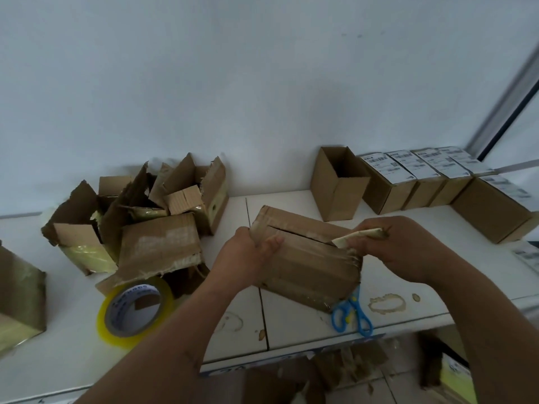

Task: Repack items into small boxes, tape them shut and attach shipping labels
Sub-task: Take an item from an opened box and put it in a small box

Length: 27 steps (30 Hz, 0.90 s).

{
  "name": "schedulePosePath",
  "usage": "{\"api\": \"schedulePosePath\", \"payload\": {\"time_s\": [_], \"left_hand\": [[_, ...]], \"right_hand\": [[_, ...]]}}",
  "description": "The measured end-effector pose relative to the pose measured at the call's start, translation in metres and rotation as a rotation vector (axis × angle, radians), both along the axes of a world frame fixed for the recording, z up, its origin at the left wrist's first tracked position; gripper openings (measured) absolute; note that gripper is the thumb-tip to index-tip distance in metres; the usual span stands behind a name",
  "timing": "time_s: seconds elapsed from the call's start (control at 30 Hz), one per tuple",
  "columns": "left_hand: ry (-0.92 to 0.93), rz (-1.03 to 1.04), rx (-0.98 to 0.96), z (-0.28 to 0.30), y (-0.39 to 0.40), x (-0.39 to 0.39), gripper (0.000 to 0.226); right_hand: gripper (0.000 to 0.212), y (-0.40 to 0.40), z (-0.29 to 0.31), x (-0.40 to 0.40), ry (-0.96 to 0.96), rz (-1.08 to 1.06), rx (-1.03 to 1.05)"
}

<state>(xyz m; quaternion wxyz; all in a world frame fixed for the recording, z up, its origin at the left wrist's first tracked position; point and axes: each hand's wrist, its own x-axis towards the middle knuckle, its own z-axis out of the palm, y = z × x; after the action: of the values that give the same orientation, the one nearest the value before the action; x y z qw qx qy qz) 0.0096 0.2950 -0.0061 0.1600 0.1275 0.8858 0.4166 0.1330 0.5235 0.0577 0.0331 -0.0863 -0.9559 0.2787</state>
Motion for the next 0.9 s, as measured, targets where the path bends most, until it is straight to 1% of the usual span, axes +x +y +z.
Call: {"api": "schedulePosePath", "payload": {"time_s": [0.1,0.2,0.33,0.47,0.63,0.7,0.73,0.8,0.83,0.87,0.9], "left_hand": [[-0.001,-0.020,0.004,0.001,-0.001,-0.003,0.069],[0.042,-0.050,-0.038,0.003,-0.003,-0.005,0.066],[0.071,-0.076,-0.062,0.004,-0.002,-0.007,0.059],[0.064,-0.083,-0.071,0.003,-0.003,-0.010,0.059],[0.095,-0.064,-0.061,0.002,-0.004,-0.009,0.064],[0.199,-0.027,-0.066,-0.001,-0.003,-0.010,0.069],[0.298,-0.006,-0.092,-0.003,-0.002,-0.009,0.068],[0.571,0.000,-0.130,-0.001,0.004,0.001,0.063],[0.695,-0.043,-0.126,0.000,0.008,0.010,0.062],[0.775,-0.123,-0.118,0.002,0.014,0.020,0.065],[0.786,-0.242,-0.133,0.003,0.021,0.031,0.072]], "right_hand": [[0.020,0.003,-0.005,0.016,0.043,-0.039,-0.040],[0.022,0.002,-0.009,0.029,0.046,-0.096,-0.089],[0.016,0.007,-0.011,0.045,0.034,-0.131,-0.146],[0.011,0.009,-0.009,0.059,0.003,-0.154,-0.201],[0.015,0.013,-0.006,0.075,0.043,-0.223,-0.409],[0.016,0.018,-0.009,0.078,0.107,-0.289,-0.469],[0.016,0.020,-0.013,0.078,0.144,-0.334,-0.500],[0.012,0.020,-0.023,0.074,0.203,-0.422,-0.541],[0.011,0.019,-0.028,0.071,0.227,-0.444,-0.546],[0.010,0.018,-0.032,0.067,0.245,-0.448,-0.547],[0.011,0.016,-0.036,0.064,0.257,-0.445,-0.553]]}}
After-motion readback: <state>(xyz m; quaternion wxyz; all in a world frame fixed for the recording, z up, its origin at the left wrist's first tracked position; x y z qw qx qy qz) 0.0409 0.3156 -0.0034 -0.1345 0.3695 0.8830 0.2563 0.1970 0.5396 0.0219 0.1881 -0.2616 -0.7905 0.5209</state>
